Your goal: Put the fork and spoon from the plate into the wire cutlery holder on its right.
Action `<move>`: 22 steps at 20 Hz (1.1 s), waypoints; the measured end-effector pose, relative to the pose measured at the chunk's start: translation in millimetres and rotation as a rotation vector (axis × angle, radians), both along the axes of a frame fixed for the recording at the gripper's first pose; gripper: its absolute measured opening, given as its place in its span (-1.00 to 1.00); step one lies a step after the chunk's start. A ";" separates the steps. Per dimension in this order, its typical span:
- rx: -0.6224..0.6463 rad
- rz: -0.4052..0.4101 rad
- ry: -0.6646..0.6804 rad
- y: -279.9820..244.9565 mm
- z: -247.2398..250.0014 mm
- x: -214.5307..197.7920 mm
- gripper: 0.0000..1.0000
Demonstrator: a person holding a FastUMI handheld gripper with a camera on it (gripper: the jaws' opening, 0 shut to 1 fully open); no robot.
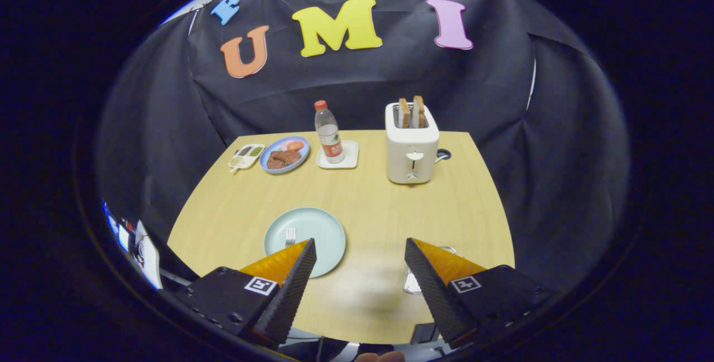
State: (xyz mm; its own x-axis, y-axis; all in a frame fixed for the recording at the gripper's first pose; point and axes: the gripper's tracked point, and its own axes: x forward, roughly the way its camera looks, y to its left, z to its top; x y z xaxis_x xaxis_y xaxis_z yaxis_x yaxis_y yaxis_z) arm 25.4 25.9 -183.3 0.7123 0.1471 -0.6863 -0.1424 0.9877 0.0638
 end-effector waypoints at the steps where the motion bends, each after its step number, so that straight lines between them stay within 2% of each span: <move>1: 0.006 0.004 -0.004 10.9 -2.1 -1.2 0.93; 6: 0.016 0.015 -0.030 60.8 -20.1 -2.1 0.94; 12: -0.042 0.083 -0.016 115.4 -65.6 -4.8 0.94; 22: -0.101 0.100 0.095 155.2 -168.5 8.1 0.94</move>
State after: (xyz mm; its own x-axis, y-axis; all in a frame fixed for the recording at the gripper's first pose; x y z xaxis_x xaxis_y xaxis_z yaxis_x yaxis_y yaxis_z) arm 33.5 181.1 -351.8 0.6285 0.1412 -0.7648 -0.2385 0.9710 -0.0167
